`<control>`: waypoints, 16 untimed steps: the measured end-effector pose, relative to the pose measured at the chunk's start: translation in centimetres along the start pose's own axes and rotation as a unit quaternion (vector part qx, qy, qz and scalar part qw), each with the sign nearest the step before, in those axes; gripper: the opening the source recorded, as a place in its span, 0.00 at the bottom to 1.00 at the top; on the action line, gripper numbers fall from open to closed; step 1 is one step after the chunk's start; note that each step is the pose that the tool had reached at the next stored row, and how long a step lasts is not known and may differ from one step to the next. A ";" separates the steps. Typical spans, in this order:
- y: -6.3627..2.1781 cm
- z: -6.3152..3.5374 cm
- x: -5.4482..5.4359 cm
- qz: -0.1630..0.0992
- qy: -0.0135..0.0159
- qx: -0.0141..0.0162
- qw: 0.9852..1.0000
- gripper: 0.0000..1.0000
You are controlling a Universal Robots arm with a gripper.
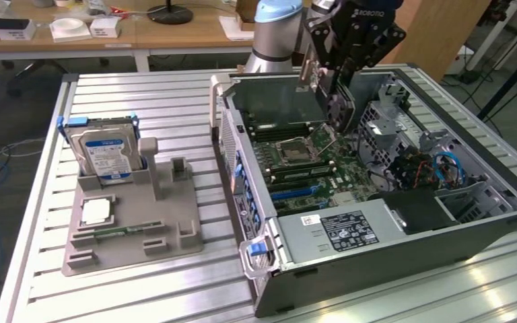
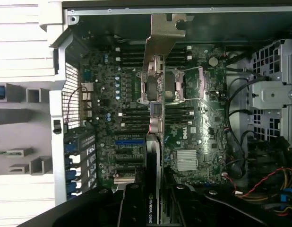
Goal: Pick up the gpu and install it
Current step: 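Pick up the gpu and move the gpu toward the slot, then insert the gpu into the slot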
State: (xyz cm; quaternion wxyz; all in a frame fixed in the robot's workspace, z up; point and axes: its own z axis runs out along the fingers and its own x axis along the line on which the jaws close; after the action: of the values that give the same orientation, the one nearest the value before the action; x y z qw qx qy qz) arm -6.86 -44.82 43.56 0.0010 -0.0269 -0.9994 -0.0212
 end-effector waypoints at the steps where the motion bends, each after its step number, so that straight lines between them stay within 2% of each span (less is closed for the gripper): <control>1: 0.01 0.00 -0.2 0.000 0.000 0.000 1.000 0.26; 16: 0.02 0.00 -0.4 -0.001 0.000 0.000 1.000 0.26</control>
State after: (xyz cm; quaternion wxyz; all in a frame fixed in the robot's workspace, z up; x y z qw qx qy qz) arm -6.44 -44.82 43.56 0.0010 -0.0259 -0.9994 -0.0212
